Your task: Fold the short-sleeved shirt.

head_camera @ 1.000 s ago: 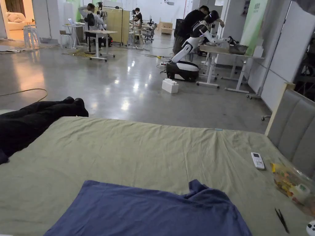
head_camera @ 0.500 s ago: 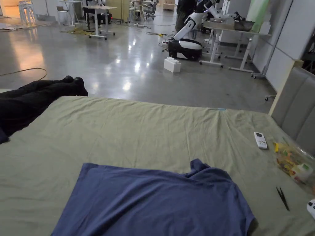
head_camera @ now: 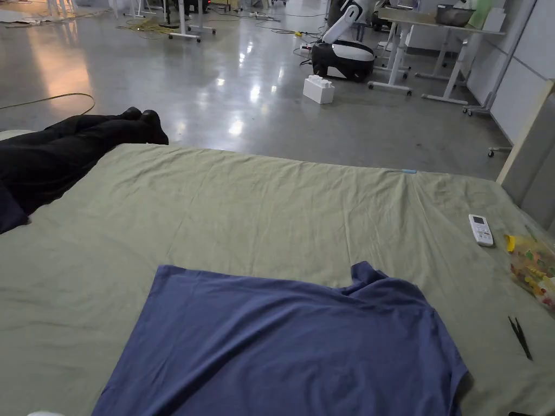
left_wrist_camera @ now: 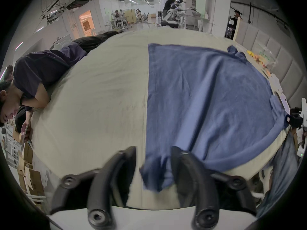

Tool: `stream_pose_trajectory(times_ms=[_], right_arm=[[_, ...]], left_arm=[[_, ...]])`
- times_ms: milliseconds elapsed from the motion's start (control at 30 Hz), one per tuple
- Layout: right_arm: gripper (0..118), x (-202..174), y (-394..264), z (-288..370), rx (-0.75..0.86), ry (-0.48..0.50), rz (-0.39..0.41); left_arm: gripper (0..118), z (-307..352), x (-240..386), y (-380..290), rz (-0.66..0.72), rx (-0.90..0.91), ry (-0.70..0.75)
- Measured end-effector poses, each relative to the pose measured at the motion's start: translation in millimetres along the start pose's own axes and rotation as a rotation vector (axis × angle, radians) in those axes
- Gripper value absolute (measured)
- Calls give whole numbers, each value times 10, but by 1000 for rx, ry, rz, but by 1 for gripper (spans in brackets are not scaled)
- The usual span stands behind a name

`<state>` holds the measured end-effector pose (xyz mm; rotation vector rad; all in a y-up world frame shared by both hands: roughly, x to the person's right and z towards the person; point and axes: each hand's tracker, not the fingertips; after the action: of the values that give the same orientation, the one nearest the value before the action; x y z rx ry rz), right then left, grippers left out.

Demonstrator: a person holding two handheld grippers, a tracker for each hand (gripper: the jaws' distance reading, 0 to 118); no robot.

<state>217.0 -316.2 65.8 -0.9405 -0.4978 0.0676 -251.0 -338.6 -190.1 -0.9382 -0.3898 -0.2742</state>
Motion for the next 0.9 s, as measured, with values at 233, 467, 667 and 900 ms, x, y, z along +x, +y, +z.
stream_pose_trajectory(times_ms=[233, 467, 667, 900], right_arm=[[85, -111, 672, 232, 365, 2, -139], [53, -360, 1166, 441, 738, -63, -189], [4, -413, 1297, 584, 855, -65, -186], [1, -394, 1336, 632, 863, -73, -195]], left_arm=[[62, 292, 329, 621, 44, 316, -36], [37, 639, 856, 1079, 43, 639, -11], [6, 830, 1127, 1214, 7, 771, 29], [3, 805, 1117, 1340, 51, 774, 22]])
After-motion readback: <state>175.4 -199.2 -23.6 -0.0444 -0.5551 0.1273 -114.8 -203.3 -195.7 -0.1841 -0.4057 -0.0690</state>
